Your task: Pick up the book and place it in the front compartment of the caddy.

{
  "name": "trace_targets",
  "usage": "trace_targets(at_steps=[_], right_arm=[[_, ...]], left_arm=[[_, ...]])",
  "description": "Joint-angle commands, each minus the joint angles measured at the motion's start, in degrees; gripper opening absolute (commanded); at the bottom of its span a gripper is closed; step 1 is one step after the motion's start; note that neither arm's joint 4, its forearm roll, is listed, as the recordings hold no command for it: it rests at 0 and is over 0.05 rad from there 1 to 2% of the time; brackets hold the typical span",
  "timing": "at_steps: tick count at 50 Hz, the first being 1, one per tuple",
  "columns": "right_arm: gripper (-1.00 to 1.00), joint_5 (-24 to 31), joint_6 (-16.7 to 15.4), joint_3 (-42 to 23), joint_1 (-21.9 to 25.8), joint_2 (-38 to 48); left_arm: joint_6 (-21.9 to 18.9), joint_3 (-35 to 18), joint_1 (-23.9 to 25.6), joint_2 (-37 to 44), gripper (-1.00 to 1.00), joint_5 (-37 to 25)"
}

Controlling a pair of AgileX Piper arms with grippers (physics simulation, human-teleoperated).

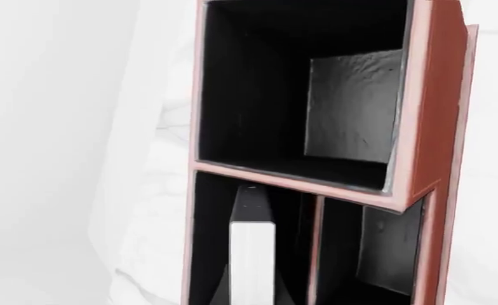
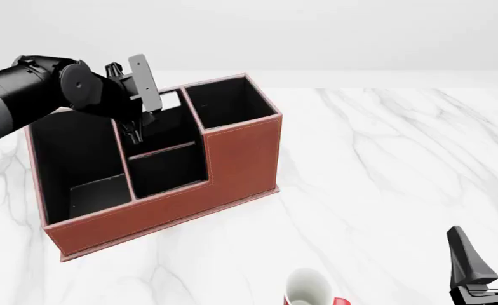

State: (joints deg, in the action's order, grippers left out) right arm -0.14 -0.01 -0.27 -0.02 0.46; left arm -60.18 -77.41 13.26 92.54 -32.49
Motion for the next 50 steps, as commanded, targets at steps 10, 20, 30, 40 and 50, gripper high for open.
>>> trace_targets(at_steps=[10, 20, 30, 40, 50], right_arm=[[1.0, 0.04, 0.01, 0.04, 0.0, -0.05], [1.0, 0.04, 0.01, 0.04, 0.0, -0.05], [1.0, 0.04, 0.01, 0.04, 0.0, -0.05], [1.0, 0.04, 0.01, 0.04, 0.0, -0.05], [1.0, 0.04, 0.01, 0.04, 0.0, -0.05]], left_arm=[[-0.99, -0.08, -2.78, 3.77, -1.0, 5.25], [-1.81, 0.23, -4.17, 5.42, 1.0, 7.15], [-1.79, 0.78, -3.86, 5.06, 1.0, 7.21], [-1.77, 1.09, -3.95, 4.73, 1.0, 7.29], [-1.79, 1.52, -3.9, 4.34, 1.0, 7.4]])
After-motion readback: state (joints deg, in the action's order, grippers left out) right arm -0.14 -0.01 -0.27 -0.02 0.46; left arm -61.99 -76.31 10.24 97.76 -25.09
